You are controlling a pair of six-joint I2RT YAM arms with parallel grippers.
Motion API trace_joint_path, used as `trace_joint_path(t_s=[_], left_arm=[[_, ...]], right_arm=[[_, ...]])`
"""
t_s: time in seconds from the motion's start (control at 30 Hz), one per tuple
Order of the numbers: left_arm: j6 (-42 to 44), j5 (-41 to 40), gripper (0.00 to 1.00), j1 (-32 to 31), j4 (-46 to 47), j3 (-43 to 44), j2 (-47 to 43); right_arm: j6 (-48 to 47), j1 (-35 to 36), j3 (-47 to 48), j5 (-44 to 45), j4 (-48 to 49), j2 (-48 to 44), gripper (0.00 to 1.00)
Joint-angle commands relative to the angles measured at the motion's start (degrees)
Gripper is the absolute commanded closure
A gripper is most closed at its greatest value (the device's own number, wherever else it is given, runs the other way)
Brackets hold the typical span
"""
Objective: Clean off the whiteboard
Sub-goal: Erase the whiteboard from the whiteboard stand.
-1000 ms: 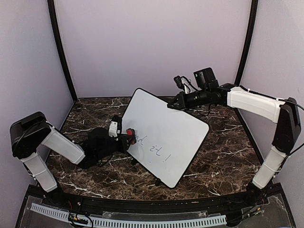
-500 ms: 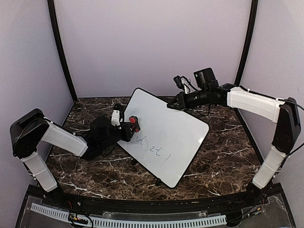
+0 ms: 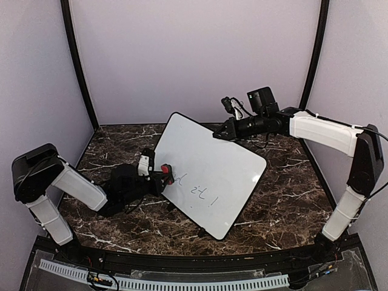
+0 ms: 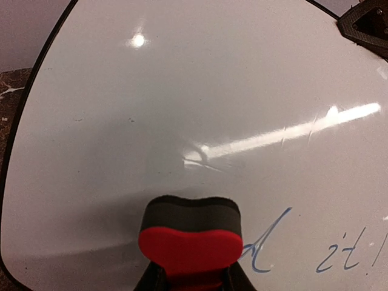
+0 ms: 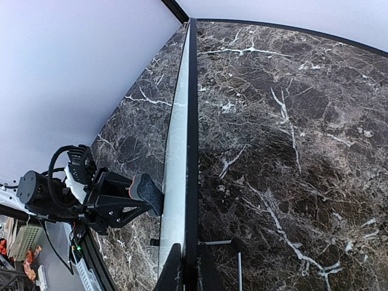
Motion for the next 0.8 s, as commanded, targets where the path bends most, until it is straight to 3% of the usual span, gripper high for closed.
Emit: trace_joint_path(t_s=[0.0, 0.37, 0.77], left_arm=[[0.4, 1.0, 1.0, -0.5, -6.1, 0.1, 0.0], [2.9, 0.6, 1.0, -0.5, -11.0, 11.6, 1.9], [0.8, -0.3, 1.0, -3.0, -10.8, 1.4, -0.7]], right_arm=[[-5.1, 2.9, -2.5, -2.7, -3.8, 4.0, 1.0], [-5.2, 2.9, -2.5, -2.7, -4.1, 3.8, 1.0], [-5.2, 2.8, -1.9, -2.8, -4.0, 4.0, 1.0]])
